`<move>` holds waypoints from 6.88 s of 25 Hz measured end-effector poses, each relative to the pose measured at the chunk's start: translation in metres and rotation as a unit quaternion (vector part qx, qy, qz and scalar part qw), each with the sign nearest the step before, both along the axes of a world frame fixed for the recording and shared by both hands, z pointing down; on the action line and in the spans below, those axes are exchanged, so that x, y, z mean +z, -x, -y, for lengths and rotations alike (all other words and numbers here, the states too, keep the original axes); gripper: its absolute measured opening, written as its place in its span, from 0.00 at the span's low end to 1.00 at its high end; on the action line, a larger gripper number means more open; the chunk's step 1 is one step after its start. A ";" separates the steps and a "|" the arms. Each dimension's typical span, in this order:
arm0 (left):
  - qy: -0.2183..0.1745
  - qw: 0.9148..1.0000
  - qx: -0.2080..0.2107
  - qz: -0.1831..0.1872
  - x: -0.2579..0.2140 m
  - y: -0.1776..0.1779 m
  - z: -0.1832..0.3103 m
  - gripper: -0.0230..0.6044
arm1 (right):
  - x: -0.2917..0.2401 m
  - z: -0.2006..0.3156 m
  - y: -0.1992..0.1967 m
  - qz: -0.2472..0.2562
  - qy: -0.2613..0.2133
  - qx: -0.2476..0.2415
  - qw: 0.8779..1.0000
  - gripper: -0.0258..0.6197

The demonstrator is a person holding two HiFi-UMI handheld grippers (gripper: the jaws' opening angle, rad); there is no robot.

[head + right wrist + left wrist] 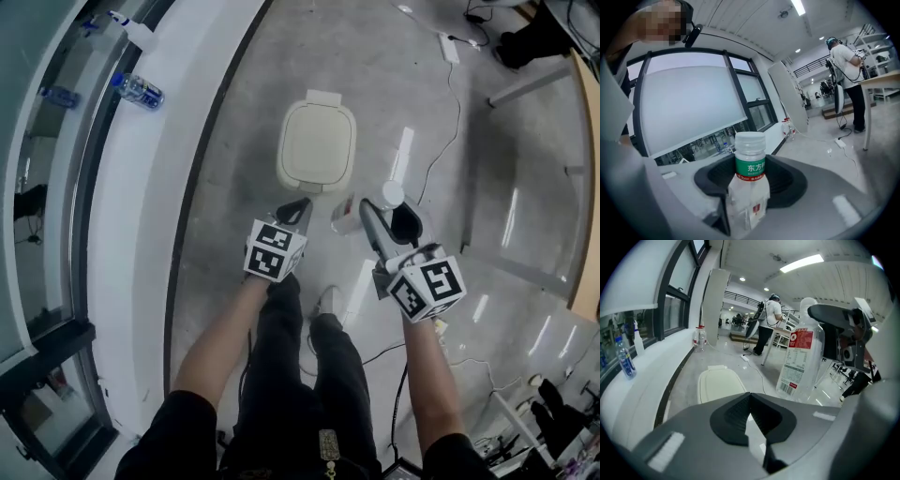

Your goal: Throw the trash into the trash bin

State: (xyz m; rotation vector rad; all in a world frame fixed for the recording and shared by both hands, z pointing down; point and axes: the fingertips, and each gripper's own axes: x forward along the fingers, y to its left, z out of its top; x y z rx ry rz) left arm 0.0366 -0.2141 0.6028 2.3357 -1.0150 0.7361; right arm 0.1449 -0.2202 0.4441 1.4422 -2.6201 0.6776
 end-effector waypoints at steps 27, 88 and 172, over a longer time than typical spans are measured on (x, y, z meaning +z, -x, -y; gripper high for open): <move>0.109 0.993 0.025 0.042 0.169 -0.003 0.035 0.04 | 0.101 0.054 -0.016 0.020 0.008 0.108 0.994 0.35; 0.137 0.989 -0.048 0.011 0.125 0.072 0.106 0.04 | 0.345 0.138 0.118 -0.331 0.175 -0.252 0.892 0.35; 0.178 0.981 0.005 0.074 0.167 0.043 0.088 0.04 | 0.325 0.091 0.052 -0.218 0.263 -0.145 0.928 0.04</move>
